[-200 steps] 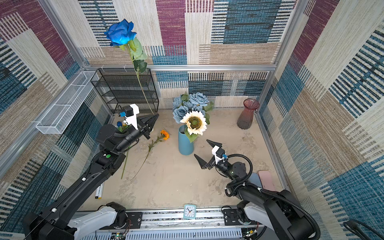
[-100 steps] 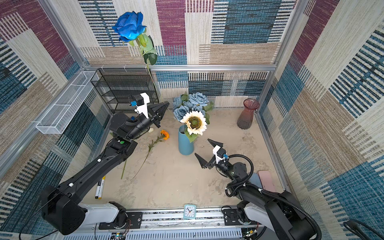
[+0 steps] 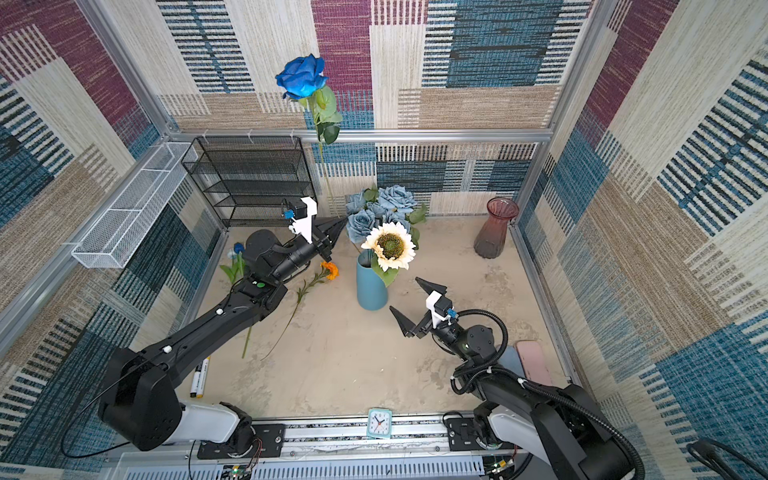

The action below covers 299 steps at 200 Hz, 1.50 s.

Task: Arrange the flowers into the vase
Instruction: 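Lower the blue rose stem into the light-blue vase and open the left gripper, then move the left gripper to the orange carnation and grasp its stem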

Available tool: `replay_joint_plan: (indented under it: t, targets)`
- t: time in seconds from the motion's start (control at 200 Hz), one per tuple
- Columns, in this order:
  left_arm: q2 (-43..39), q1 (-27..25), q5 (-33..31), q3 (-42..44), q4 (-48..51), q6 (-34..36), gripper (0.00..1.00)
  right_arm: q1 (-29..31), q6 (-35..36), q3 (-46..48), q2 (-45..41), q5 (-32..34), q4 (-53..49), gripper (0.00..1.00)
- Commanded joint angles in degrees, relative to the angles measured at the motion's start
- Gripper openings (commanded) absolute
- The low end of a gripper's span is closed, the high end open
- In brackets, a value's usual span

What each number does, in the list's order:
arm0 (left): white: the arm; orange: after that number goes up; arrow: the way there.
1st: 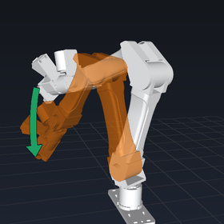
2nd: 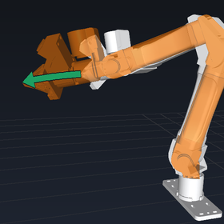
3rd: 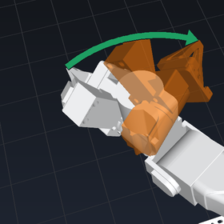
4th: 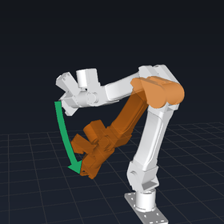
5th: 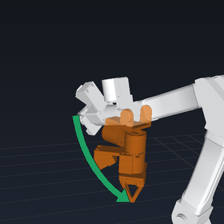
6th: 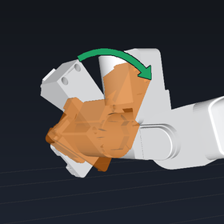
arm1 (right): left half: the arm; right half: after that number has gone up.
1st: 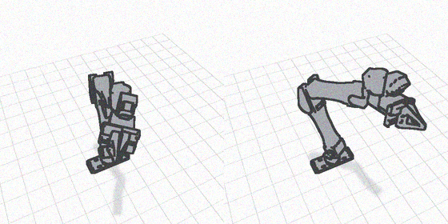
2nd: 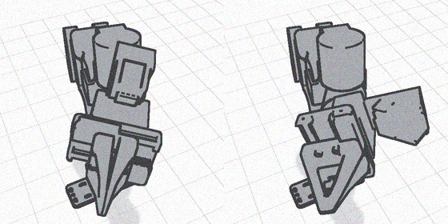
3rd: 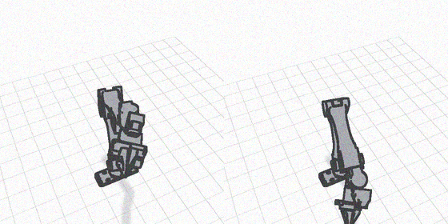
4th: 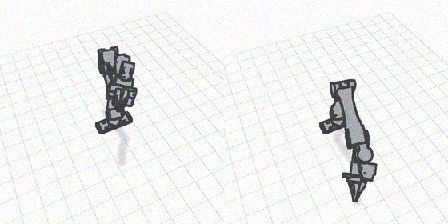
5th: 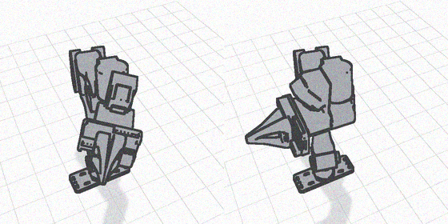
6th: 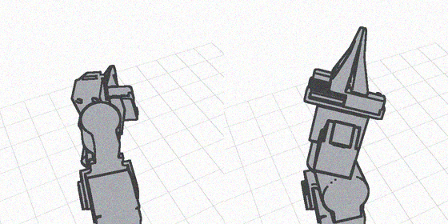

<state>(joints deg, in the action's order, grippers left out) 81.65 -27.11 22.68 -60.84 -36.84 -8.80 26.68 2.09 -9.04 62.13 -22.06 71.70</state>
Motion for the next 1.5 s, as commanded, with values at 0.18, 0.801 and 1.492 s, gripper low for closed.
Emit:
replay_joint_plan:
  t: [0.18,0.801,1.492]
  targets:
    - [1.82,-0.29,0.0,2.38,-2.79,-0.64,0.0,0.1,0.02,-0.19,0.52,-0.52,1.34,1.0]
    - [2.83,-2.5,-2.12,6.51,-1.08,0.13,0.19,0.11,0.11,-0.28,0.65,-1.44,1.34,1.0]
    - [-13.04,-0.9,-9.33,13.08,13.03,7.29,0.41,0.13,0.38,-0.46,1.05,-2.09,1.16,1.0]
